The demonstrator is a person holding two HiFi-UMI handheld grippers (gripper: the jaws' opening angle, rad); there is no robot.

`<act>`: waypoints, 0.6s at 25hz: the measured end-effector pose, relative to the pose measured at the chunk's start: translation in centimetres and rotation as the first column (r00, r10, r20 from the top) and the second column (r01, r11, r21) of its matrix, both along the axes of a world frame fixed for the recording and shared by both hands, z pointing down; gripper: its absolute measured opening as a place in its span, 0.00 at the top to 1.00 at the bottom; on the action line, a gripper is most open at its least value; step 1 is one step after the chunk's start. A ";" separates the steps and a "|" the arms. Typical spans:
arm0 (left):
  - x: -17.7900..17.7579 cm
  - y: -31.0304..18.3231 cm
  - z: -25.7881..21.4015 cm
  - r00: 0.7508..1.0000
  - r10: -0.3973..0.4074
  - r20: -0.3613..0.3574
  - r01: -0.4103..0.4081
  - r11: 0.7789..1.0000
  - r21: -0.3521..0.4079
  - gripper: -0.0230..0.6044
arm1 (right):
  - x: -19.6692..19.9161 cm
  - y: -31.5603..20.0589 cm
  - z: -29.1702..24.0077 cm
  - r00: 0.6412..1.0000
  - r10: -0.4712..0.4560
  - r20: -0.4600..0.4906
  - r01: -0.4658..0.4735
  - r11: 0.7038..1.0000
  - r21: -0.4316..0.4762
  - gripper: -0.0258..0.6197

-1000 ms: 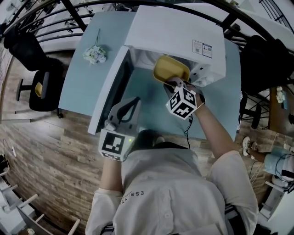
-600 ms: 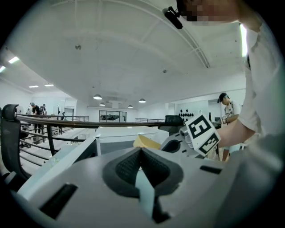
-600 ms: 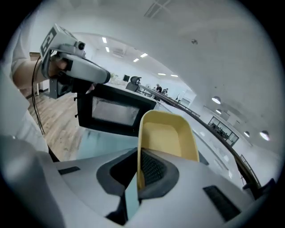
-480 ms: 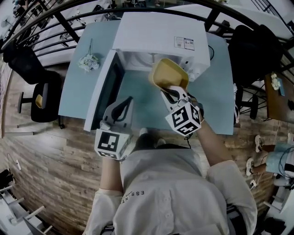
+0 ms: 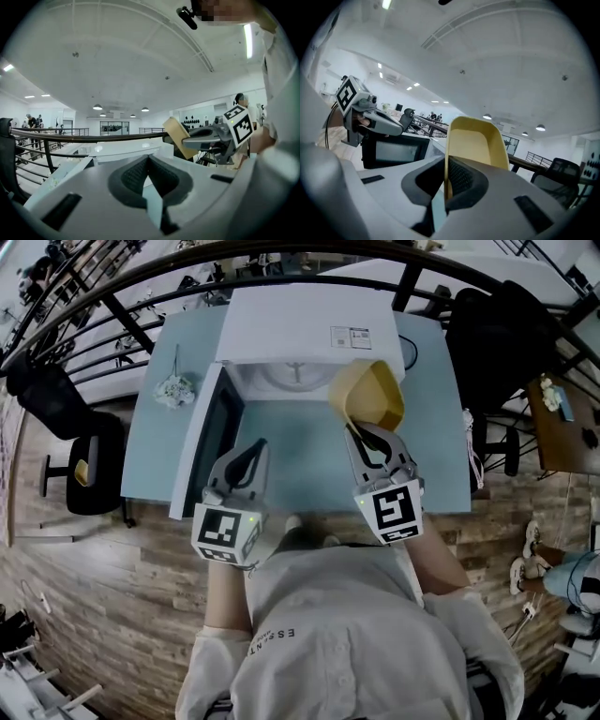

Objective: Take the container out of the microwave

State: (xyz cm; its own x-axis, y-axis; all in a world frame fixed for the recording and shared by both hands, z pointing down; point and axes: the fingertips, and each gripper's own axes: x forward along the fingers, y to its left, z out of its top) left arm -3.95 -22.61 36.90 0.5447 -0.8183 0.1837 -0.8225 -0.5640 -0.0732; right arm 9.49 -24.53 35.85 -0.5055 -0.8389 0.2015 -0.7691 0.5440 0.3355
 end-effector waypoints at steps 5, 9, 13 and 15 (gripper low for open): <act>0.6 -0.7 -1.4 1.000 0.008 -0.004 -0.008 0.999 0.033 0.97 | 2.2 -0.1 -2.4 0.991 0.054 0.126 -0.059 0.998 0.038 0.92; 0.6 -1.4 -2.1 1.000 0.009 0.003 -0.009 0.999 0.047 0.97 | 3.8 -1.2 -3.6 0.977 0.086 0.197 -0.100 0.993 0.062 0.92; 0.9 -2.1 -2.9 1.000 0.013 0.003 -0.013 0.998 0.064 0.97 | 5.0 -2.1 -4.1 0.962 0.112 0.249 -0.129 0.990 0.055 0.93; 1.0 -2.4 -3.1 1.000 0.015 0.005 -0.015 0.998 0.069 0.97 | 5.5 -2.6 -3.8 0.956 0.123 0.265 -0.137 0.990 0.037 0.93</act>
State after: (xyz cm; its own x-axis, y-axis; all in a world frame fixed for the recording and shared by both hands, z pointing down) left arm -2.93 -25.04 33.80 0.5564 -0.8207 0.1300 -0.8135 -0.5699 -0.1160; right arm 14.95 -27.13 32.03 -0.4204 -0.9069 0.0289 -0.8967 0.4201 0.1394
